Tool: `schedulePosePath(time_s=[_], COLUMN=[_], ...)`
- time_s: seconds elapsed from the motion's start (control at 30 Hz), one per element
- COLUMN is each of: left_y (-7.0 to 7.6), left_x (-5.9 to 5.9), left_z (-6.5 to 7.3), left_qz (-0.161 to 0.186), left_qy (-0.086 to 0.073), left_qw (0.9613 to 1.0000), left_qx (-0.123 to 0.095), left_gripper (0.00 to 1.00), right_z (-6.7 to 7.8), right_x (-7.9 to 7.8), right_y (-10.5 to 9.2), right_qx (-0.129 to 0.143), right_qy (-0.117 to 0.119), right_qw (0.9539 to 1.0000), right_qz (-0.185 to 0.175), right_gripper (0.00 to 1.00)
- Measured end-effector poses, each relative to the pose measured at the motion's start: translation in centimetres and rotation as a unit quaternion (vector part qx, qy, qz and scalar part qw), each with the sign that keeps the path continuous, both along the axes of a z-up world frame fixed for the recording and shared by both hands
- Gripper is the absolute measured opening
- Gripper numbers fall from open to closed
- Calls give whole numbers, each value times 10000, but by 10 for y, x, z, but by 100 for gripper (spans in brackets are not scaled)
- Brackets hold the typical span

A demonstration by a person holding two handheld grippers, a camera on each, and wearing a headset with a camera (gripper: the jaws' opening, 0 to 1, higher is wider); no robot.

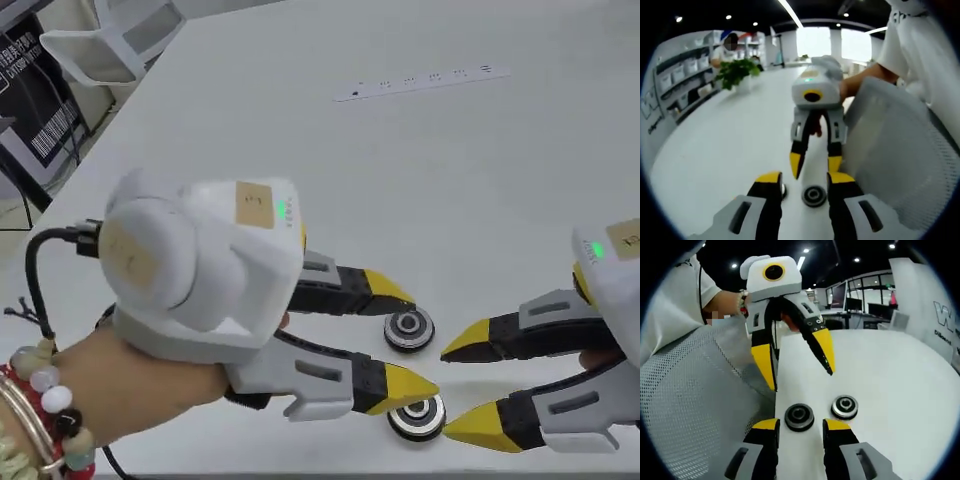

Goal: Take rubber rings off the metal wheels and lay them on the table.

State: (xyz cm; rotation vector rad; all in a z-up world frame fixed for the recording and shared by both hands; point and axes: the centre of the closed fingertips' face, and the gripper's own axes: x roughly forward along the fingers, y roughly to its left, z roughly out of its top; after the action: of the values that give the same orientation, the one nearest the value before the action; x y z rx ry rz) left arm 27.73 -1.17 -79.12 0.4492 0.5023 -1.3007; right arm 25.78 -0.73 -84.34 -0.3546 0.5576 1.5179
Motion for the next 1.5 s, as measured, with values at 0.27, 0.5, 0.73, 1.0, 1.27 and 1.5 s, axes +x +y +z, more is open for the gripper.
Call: schedulePosePath(time_s=[0.27, 0.5, 0.73, 1.0, 1.27, 1.5], left_y=[1, 4, 4, 6, 4, 3], left_x=[-9, -19, -16, -17, -13, -10], left_z=[-30, -56, -59, -59, -59, -59], left_qz=[-23, -230, -179, -250, -272, -260], left_qy=[355, 297, 297, 199, 116, 134], left_qw=[9993, 9978, 9979, 9982, 9985, 9987], left_qx=[152, 552, 546, 505, 468, 426], left_gripper=[33, 26, 22, 14, 14, 14], right_z=[-9, -15, -19, -20, -21, -21], right_x=[1, 0, -3, -3, 0, 3], right_y=[1, 4, 5, 5, 4, 2], right_qx=[-94, -139, -166, -157, -191, -211], right_qy=[-80, -48, -34, -34, -86, -115], right_qw=[9998, 9997, 9996, 9997, 9997, 9997], right_qz=[143, 211, 238, 190, 149, 77], right_gripper=[28, 26, 25, 21, 21, 20])
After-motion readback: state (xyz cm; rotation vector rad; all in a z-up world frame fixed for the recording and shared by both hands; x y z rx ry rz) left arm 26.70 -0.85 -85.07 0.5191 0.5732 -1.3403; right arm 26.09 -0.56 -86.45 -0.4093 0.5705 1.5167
